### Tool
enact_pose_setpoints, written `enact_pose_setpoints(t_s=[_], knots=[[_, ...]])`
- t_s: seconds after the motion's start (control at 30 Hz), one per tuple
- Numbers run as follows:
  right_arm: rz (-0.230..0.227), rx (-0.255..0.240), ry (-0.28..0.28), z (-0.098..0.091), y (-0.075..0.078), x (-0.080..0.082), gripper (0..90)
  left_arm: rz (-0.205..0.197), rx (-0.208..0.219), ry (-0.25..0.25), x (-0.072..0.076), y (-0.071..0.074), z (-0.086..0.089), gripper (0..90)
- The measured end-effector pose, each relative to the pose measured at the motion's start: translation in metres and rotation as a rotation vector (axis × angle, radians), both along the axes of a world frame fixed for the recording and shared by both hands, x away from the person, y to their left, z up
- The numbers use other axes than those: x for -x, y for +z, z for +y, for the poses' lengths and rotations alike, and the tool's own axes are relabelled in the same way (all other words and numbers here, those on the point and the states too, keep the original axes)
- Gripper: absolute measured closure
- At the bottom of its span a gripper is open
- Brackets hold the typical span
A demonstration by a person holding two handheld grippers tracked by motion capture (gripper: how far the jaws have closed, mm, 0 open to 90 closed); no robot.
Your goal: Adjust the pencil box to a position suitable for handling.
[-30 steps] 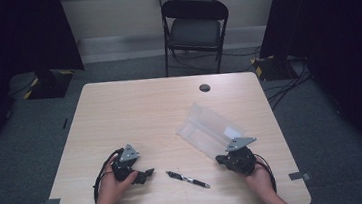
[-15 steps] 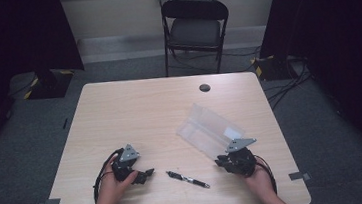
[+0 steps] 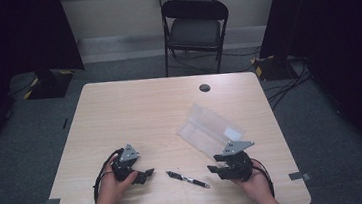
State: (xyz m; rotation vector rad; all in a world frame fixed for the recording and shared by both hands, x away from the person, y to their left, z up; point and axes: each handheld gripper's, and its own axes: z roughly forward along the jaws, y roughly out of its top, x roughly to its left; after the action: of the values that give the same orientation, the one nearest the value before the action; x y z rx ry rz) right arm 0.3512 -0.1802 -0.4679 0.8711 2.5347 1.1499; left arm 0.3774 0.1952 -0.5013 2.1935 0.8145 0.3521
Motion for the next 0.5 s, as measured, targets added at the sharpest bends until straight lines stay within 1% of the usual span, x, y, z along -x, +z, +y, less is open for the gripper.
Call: enact_pose_setpoints(t_s=[0.23, 0.27, 0.33, 0.43, 0.5], knots=[[0.003, -0.012, 0.044, 0.016, 0.000, 0.008, 51.4, 0.001, 0.001, 0.000, 0.000, 0.000, 0.000, 13.4], [0.013, -0.016, 0.061, 0.020, -0.001, 0.010, 52.3, 0.000, 0.001, 0.000, 0.000, 0.000, 0.000, 13.4], [0.014, -0.012, 0.067, 0.022, -0.002, 0.011, 52.4, 0.000, 0.001, 0.000, 0.000, 0.000, 0.000, 13.4], [0.039, -0.005, 0.083, 0.028, -0.009, 0.014, 55.0, 0.000, 0.001, 0.000, 0.000, 0.000, 0.000, 13.4], [0.045, -0.005, 0.090, 0.029, -0.010, 0.014, 55.8, 0.000, 0.000, 0.000, 0.000, 0.000, 0.000, 13.4]])
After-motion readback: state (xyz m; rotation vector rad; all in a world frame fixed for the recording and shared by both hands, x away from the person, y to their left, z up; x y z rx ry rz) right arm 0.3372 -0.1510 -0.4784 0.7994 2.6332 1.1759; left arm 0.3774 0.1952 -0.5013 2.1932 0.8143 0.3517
